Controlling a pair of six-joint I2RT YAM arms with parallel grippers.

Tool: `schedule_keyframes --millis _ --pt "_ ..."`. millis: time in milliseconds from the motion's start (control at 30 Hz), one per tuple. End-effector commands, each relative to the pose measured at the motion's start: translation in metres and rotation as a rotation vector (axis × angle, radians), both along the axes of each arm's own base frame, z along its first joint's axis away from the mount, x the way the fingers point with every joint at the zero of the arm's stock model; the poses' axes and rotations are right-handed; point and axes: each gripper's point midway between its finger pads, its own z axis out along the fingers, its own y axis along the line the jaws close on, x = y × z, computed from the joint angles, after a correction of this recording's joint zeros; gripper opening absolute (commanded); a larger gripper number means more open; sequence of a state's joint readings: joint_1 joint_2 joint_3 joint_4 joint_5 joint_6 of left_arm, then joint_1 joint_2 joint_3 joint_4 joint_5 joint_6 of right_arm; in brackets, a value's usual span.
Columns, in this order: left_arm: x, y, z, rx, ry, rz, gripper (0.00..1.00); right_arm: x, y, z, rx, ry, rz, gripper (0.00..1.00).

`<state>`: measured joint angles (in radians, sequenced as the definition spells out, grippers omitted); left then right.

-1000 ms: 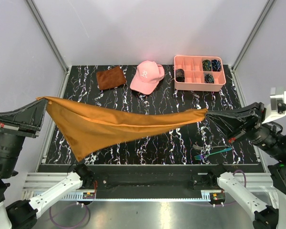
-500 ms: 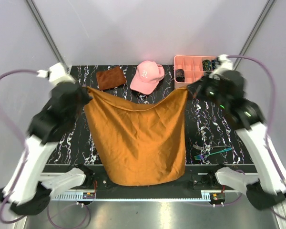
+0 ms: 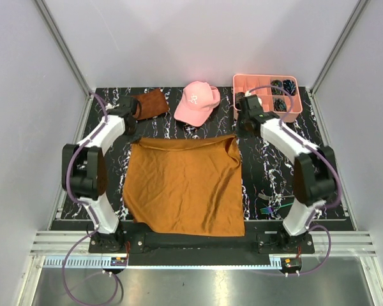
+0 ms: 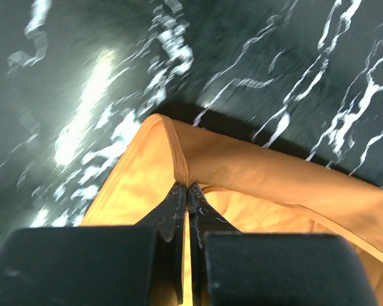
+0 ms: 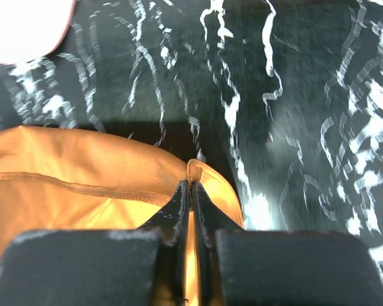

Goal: Fold the napkin into a case and place the utensils inside
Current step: Flatten the napkin at the center of the board, then flatten out the crumpled napkin at the center of the board.

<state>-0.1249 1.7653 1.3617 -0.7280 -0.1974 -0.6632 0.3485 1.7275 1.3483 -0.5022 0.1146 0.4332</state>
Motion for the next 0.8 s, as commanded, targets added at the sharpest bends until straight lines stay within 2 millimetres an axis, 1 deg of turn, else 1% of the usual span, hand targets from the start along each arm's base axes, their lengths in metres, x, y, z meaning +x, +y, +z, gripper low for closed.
schedule_keyframes --millis 0,33,67,100,133,167,200,233,267,300,333,367,400,433,467,500,533,567,600,633,667,700,733,767 --pt "0.063 -0.008 0.039 -0.037 -0.201 -0.034 0.09 0.059 0.003 0.017 -0.058 -0.123 0.013 0.26" --pt "0.067 -0.004 0.047 -0.009 -0.197 -0.035 0.22 0.061 0.002 0.014 -0.084 -0.105 0.025 0.38" --pt "0.066 0.001 0.051 0.016 -0.187 -0.021 0.46 0.064 -0.003 0.007 -0.119 -0.078 0.014 0.55" --pt "0.065 0.005 0.057 0.036 -0.19 -0.009 0.55 0.063 -0.006 0.015 -0.141 -0.061 0.008 0.63" --pt "0.059 0.011 0.058 0.063 -0.182 0.014 0.63 0.063 -0.012 0.017 -0.176 -0.058 -0.001 0.66" --pt "0.054 0.014 0.062 0.069 -0.193 0.034 0.75 0.06 -0.02 0.02 -0.197 -0.058 -0.021 0.77" --pt "0.04 0.019 0.069 0.076 -0.21 0.056 0.76 0.054 -0.025 0.021 -0.215 -0.05 -0.035 0.82" --pt "0.037 0.017 0.072 0.057 -0.234 0.069 0.77 0.05 -0.027 0.03 -0.214 -0.065 -0.04 0.83" --pt "0.032 0.014 0.072 0.036 -0.241 0.066 0.77 0.041 -0.028 0.023 -0.215 -0.044 -0.036 0.85" --pt "0.017 0.002 0.067 -0.017 -0.234 0.033 0.77 0.035 -0.027 0.022 -0.194 -0.038 -0.041 0.88" --pt "0.018 -0.007 0.068 -0.055 -0.265 0.011 0.76 0.028 -0.019 0.026 -0.145 -0.035 -0.018 0.88" --pt "0.013 -0.015 0.063 -0.088 -0.263 -0.005 0.75 0.016 -0.017 0.015 -0.125 -0.003 -0.006 0.88" --pt "0.0 -0.029 0.051 -0.141 -0.239 -0.045 0.66 0.012 -0.011 0.011 -0.087 0.004 -0.009 0.87" --pt "0.0 -0.036 0.049 -0.172 -0.256 -0.054 0.59 0.006 0.003 0.013 -0.037 0.002 0.027 0.86" --pt "-0.003 -0.041 0.043 -0.194 -0.25 -0.062 0.53 -0.006 0.007 -0.002 -0.019 0.031 0.047 0.85" --pt "-0.01 -0.05 0.032 -0.23 -0.225 -0.085 0.49 -0.004 0.018 -0.001 0.015 0.002 0.066 0.82" --pt "-0.008 -0.057 0.03 -0.257 -0.233 -0.102 0.44 -0.01 0.028 -0.004 0.037 0.008 0.096 0.81" --pt "-0.009 -0.061 0.017 -0.266 -0.196 -0.11 0.42 -0.016 0.03 -0.012 0.034 0.028 0.1 0.79" --pt "-0.009 -0.064 0.012 -0.277 -0.179 -0.117 0.41 -0.018 0.032 -0.016 0.035 0.035 0.101 0.77" --pt "-0.007 -0.064 0.007 -0.273 -0.169 -0.115 0.4 -0.023 0.039 -0.019 0.043 0.045 0.12 0.74" --pt "-0.006 -0.064 -0.007 -0.265 -0.144 -0.116 0.4 -0.027 0.04 -0.027 0.045 0.062 0.125 0.73" --pt "-0.002 -0.063 -0.013 -0.253 -0.14 -0.11 0.4 -0.027 0.044 -0.029 0.062 0.058 0.126 0.72" --pt "-0.001 -0.062 -0.018 -0.252 -0.124 -0.101 0.4 -0.03 0.049 -0.036 0.076 0.075 0.138 0.68" --pt "0.001 -0.061 -0.031 -0.24 -0.095 -0.093 0.4 -0.034 0.049 -0.042 0.072 0.089 0.137 0.66"
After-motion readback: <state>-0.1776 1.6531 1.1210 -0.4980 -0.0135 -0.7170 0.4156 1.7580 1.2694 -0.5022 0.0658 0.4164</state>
